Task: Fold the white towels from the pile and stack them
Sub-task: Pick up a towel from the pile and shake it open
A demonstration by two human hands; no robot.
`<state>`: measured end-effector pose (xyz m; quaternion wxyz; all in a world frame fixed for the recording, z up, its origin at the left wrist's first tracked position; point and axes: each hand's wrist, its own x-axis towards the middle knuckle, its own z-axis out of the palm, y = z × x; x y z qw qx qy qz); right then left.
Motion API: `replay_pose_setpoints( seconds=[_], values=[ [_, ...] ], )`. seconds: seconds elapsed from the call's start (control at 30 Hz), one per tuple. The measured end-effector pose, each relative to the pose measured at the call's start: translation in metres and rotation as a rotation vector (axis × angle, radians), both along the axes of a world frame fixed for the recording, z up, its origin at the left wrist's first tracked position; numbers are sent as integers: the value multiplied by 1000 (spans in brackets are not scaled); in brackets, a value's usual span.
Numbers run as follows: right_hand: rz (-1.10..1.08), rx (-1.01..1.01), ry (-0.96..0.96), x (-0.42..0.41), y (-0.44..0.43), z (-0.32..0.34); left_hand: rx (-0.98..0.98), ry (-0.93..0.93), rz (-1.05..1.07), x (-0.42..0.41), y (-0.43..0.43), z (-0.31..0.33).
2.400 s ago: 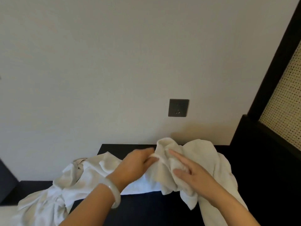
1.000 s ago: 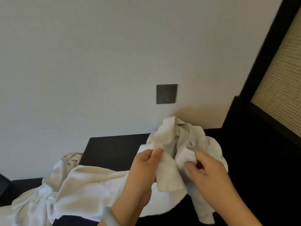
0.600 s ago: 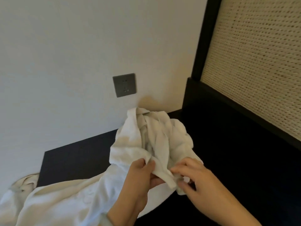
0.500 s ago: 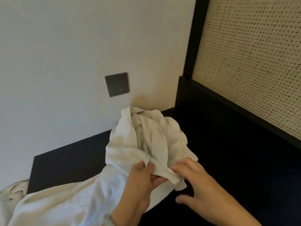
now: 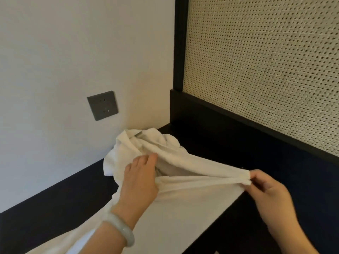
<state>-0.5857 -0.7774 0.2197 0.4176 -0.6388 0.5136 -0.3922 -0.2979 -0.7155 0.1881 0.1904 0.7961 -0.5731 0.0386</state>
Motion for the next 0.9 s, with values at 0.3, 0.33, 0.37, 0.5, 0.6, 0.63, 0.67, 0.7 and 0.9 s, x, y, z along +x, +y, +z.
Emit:
replay_pose_setpoints(
  seconds=[0.3,0.33,0.37,0.5,0.6,0.63,0.67,0.7,0.9],
  values=[
    [-149,259,43,-47,-37,-46,468,-196,-615,32,-55,7],
    [-185,268,10,-48,-39,-53,556,-169,-618,36,-60,9],
    [-221,273,-15,-47,-41,-58,620,-166,-614,40,-64,12],
    [-242,254,-66,-46,-44,-69,456,-566,-642,48,-86,23],
    [-212,240,-76,-47,-45,-70,282,-678,-633,45,-107,22],
    [-220,253,-76,-48,-46,-70,264,-636,-661,43,-114,21],
    [-234,272,-73,-49,-47,-72,273,-557,-684,41,-122,20],
    [-250,295,-71,-50,-49,-74,311,-450,-680,39,-129,20],
    [-277,392,-91,-55,-59,-81,656,-242,-642,43,-152,11]
  ],
)
